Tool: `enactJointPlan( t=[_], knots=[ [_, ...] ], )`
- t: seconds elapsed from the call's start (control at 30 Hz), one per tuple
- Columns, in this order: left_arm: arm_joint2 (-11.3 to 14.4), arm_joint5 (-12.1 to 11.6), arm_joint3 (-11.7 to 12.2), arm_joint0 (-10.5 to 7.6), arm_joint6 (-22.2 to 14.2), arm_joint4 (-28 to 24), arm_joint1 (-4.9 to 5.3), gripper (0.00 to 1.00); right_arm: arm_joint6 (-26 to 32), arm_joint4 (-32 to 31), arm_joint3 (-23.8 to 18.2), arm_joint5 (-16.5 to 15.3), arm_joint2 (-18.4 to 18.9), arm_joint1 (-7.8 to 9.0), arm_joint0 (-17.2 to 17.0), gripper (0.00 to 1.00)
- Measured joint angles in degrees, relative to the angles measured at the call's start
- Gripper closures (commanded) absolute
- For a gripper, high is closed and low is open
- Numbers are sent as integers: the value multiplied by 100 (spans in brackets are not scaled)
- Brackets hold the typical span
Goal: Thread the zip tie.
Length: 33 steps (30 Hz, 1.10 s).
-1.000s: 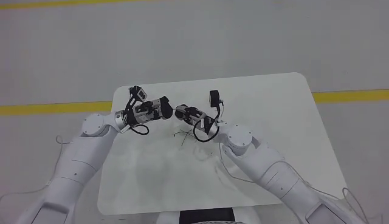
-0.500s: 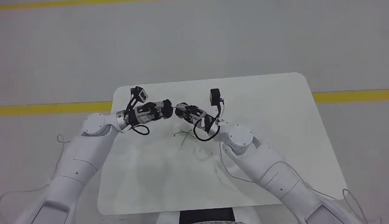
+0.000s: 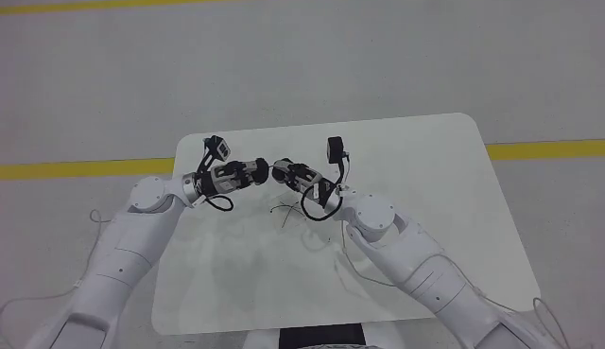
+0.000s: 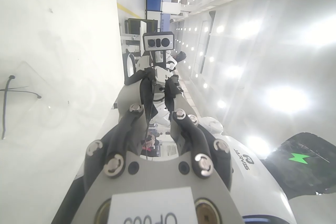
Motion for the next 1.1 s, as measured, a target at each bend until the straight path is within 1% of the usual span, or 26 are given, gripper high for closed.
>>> enactJointPlan(
  t=[0.5,0.57,0.63,0.83,0.87,0.9,0.93,1.1],
  knots=[
    [12,-9,4,-9,-15,1,-19,90,152,-180,-70,100,90,-41,-76,100],
    [18,-8,5,-4,-14,5,-22,92,169,-201,-76,106,100,-47,-83,100],
    [27,-8,4,2,-12,13,-25,100,183,-214,-78,110,110,-52,-89,100],
    [44,-6,20,-5,-26,44,-32,100,217,-224,-80,125,147,-71,-114,100],
    [44,-6,22,-7,-32,46,-33,100,222,-219,-81,127,154,-75,-120,75],
    [44,-8,23,-8,-37,46,-33,100,226,-217,-81,129,160,-78,-124,56],
    [42,-11,25,-8,-43,44,-33,100,231,-216,-81,131,166,-81,-128,0],
    [-46,-66,43,1,-93,-20,-16,100,152,-247,-126,121,278,-78,-189,0]
  ],
)
